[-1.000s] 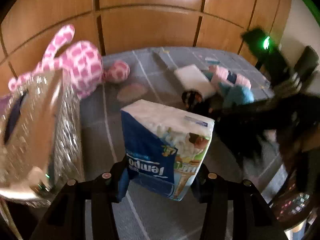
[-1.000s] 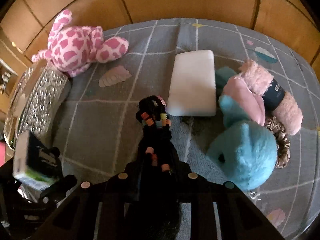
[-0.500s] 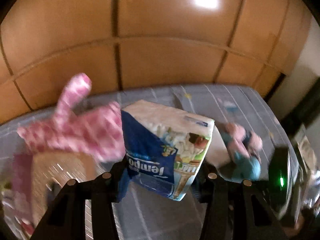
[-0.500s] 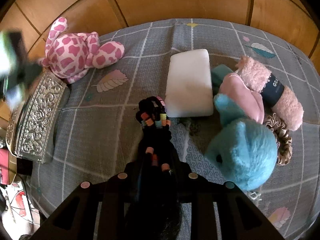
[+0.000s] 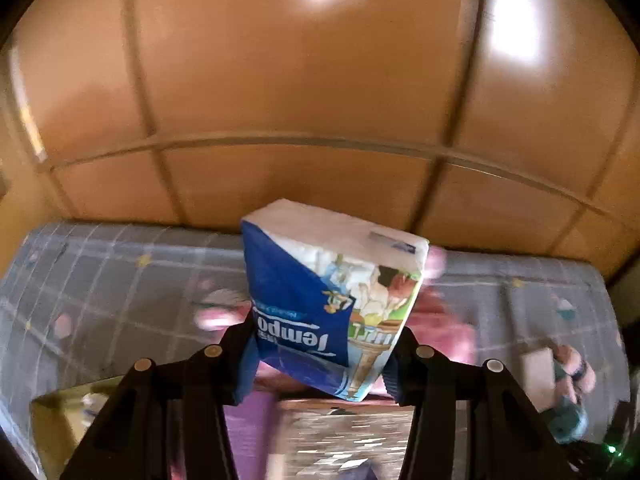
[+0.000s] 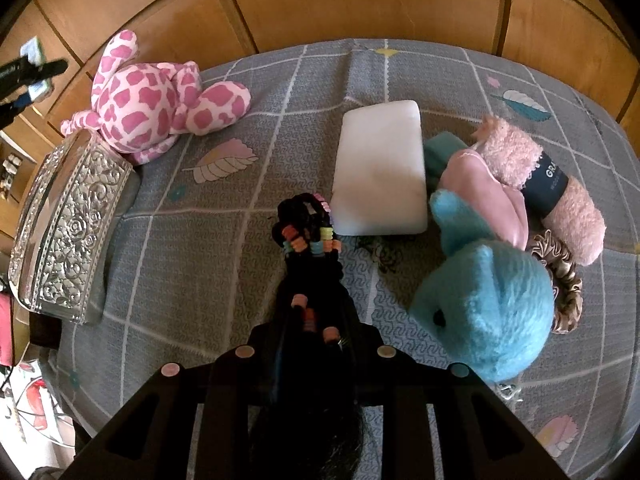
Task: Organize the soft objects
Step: 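Carry the Tempo pack into the gold tray with the left gripper and release, then carry the black hair ties into the gold tray with the right gripper and release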
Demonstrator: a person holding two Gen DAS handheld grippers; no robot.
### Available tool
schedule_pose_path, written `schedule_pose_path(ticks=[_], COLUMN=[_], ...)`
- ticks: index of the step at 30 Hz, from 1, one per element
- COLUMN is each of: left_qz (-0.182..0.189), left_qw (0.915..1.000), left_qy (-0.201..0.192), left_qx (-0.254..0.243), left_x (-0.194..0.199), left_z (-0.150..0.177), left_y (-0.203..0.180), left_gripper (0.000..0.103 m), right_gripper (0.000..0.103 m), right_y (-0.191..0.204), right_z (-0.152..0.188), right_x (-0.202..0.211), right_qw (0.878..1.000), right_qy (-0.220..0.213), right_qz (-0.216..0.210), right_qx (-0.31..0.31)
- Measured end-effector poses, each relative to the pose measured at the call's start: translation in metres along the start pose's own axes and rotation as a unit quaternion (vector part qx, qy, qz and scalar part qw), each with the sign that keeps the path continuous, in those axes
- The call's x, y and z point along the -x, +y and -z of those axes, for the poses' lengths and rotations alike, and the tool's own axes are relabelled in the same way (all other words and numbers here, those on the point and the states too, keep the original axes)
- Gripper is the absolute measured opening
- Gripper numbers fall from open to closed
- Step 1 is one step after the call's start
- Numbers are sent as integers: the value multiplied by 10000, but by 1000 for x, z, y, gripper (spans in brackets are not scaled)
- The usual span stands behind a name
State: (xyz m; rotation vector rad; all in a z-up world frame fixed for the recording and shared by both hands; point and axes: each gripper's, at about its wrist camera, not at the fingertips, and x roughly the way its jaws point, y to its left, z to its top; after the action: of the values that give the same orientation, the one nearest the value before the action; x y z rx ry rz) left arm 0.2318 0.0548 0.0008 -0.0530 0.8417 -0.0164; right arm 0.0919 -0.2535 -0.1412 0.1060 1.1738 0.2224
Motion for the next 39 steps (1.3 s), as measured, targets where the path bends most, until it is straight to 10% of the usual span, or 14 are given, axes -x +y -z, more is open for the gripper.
schedule_pose_path(ticks=[8, 25, 39], left_qz=[-510, -498, -1190], left_qw=[9969, 9820, 9723], left_qy=[85, 428, 258], left_qx=[587, 1773, 1994], left_x=[10, 74, 82], left_z=[33, 220, 262], left_y=[96, 195, 215], left_gripper=[50, 52, 83], right_gripper=[23, 24, 24], right_y=[2, 4, 12], right_z=[-1, -1, 1], right_x=[0, -2, -4], right_qw=[9999, 9991, 9983], right_qy=[-18, -60, -193], right_qz=[91, 255, 544], right_qx=[134, 319, 92])
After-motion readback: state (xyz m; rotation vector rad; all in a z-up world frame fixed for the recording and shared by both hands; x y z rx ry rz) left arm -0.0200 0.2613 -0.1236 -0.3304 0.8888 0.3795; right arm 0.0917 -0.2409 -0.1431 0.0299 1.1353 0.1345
